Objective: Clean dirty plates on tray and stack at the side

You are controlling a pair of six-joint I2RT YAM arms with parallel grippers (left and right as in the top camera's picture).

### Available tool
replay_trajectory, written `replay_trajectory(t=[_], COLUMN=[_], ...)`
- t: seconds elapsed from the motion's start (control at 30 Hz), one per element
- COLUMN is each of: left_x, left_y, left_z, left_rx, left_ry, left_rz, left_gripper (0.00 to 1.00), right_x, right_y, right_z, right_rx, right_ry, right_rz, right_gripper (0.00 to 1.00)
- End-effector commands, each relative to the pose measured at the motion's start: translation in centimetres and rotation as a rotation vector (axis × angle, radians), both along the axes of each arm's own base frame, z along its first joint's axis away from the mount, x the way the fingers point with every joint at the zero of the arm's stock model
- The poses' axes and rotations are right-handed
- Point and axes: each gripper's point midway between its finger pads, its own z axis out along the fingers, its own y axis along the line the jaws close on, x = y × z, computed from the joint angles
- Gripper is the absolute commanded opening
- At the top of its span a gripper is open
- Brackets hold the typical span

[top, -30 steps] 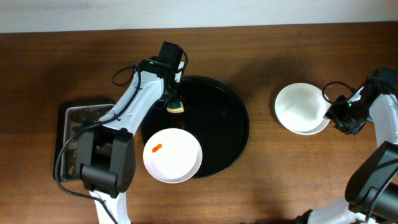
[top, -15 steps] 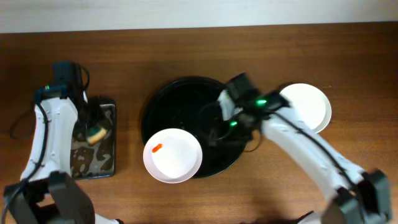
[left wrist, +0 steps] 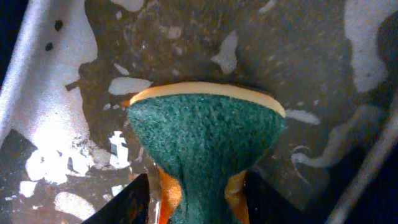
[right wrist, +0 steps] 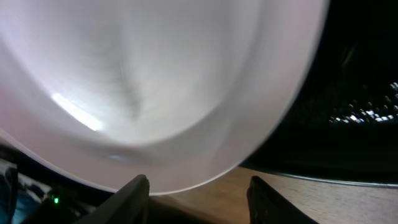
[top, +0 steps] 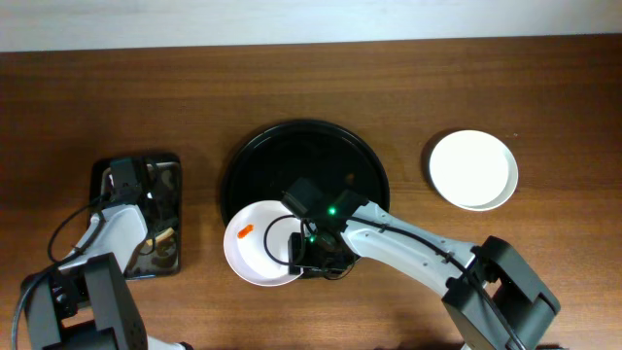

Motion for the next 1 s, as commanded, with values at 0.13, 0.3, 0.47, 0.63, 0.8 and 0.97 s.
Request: replay_trajectory(t=[0.13,0.3,0.47,0.63,0.8,0.97], left_x=[-1.0,-1.0,-1.0,-0.9,-0.9,-1.0], left_y=[-0.5,-0.5,-0.6,-0.8,-0.8,-0.8], left_z=[-1.0,-1.0,-1.0,-1.1,-1.1,-1.1], left_rx=[-0.029,-0.029,-0.033,-0.046,-0.046,-0.047], left_ry=[0.035,0.035,0.035,0.031,0.031,0.034], left_rz=[-0.009,-0.01,-0.011,-0.015,-0.015,-0.015], left_gripper=[0.5,0.5,0.5,0.5,0.51,0.51], right_x=[1.5,6.2,15.1,14.6,6.3,5.0], right_y=[-1.0,-5.0,-8.0,-5.6,-4.9,-4.2], right_z=[-1.4,-1.6,-0.5,0.9,-0.7,-3.1], right_rx=[-0.075,-0.098,-0.106,0.027,0.06,0.021], right_ry=[-0.048,-0.106,-0.485,-0.513,-0.122,-0.067], right_rz=[-0.147,-0.217,-0.084,0.103,0.028,-0.042], right_gripper=[0.04,0.04,0.04,0.24,0.47,0.05])
